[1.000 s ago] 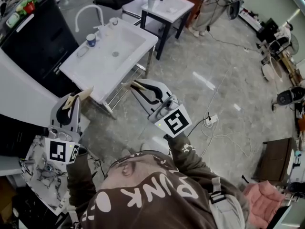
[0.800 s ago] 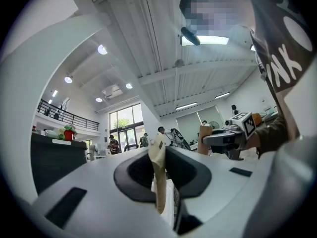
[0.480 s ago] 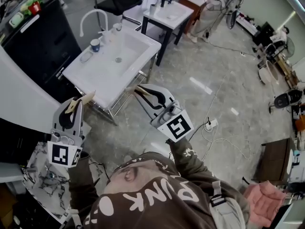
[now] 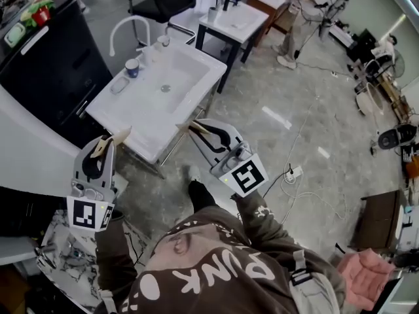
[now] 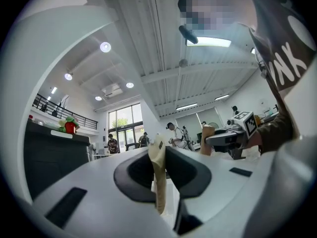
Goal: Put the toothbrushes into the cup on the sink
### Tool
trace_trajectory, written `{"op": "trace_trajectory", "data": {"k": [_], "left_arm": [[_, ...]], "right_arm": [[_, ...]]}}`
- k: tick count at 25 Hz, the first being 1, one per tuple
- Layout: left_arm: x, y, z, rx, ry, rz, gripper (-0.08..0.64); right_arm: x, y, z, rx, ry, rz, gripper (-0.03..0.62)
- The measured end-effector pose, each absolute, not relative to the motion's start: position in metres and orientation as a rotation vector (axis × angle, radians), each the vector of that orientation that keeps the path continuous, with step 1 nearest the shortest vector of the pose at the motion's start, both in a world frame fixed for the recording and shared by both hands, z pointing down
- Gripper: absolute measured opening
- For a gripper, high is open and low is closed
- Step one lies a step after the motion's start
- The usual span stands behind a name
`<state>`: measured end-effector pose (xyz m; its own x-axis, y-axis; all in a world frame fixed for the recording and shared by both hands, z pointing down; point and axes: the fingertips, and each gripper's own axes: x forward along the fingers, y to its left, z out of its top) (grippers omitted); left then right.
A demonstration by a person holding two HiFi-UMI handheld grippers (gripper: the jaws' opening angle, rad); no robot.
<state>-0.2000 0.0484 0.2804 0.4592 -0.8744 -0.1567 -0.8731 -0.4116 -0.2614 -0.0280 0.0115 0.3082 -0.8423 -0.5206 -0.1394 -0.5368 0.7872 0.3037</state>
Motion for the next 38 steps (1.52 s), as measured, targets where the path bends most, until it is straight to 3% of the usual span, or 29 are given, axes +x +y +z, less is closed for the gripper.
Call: {"op": "trace_trajectory", "data": {"k": [18,38], "left_arm": [[-0.215,-0.22,0.334,-2.4,1.661,-0.142,0.052],[-0.25,-0.369,0.374,-2.386,1.807,-0.234,0.052]], "right_arm": [[-0.056,-0.283,0.355,-0.716,2.991,0.392,0.058],[-0.122,-0.541,0.4,-0.701,3.044,0.484,0.058]]}}
